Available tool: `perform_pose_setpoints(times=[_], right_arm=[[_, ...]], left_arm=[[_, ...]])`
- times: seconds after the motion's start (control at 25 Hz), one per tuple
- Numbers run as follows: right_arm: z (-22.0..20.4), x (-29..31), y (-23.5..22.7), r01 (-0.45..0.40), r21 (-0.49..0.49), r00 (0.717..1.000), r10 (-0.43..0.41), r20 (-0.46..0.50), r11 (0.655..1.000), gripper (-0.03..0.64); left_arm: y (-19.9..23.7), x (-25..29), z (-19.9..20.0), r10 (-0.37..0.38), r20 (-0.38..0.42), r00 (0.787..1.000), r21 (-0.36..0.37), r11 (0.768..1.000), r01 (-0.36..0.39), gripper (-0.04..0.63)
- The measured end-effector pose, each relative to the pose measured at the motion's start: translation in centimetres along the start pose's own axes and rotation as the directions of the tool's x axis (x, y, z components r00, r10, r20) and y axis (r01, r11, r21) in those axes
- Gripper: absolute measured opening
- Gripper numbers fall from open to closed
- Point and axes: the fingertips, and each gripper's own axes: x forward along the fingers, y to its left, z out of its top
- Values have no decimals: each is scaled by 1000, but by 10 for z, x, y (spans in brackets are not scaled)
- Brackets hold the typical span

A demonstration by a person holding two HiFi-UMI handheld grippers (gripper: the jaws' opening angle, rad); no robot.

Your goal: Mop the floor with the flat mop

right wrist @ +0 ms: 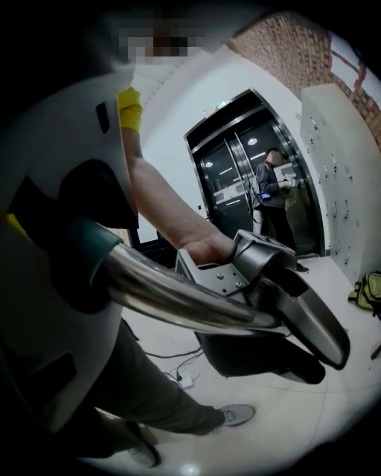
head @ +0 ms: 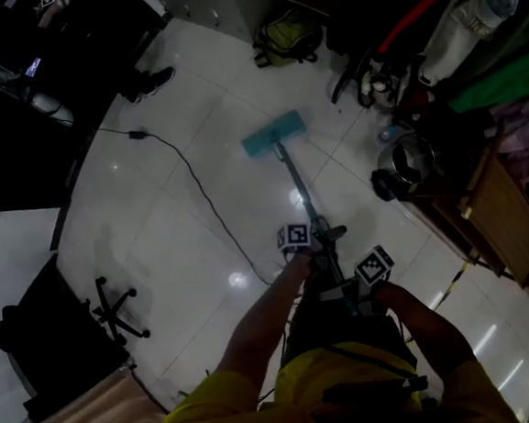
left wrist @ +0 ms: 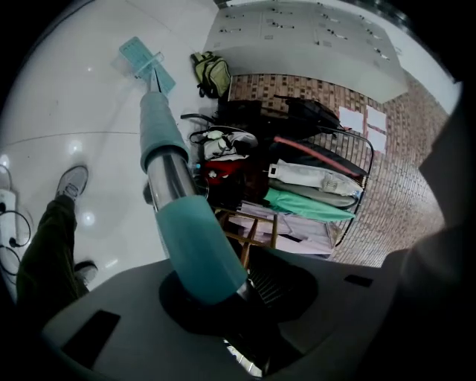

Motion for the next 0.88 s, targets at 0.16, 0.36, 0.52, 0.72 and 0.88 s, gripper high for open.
perform_pose_setpoints(times=[0.16,0.36,0.52,0.72,0.88], right_arm=[[-79,-9,59,-71,2,997,71,1,997,95],[-148,-25,97,-30,-87,1000,30,-7,996,107],[-179,-31,92,7,-160,1000,-8,-2,987,107],[-221,-39,89,18,-121,1000,-16,22,993,107],[-236,-44,88,18,-182,999,-12,33,983,107]], left_arm=[[-53,-2,-78,-1,-1,1000,28,1000,1,114],[-108,5,-147,-39,-11,999,80,996,40,120],[-122,10,-173,-28,-23,999,157,987,31,118],[-132,16,-208,-27,-26,999,211,977,32,118],[-135,14,-225,-37,-6,999,216,976,38,118]])
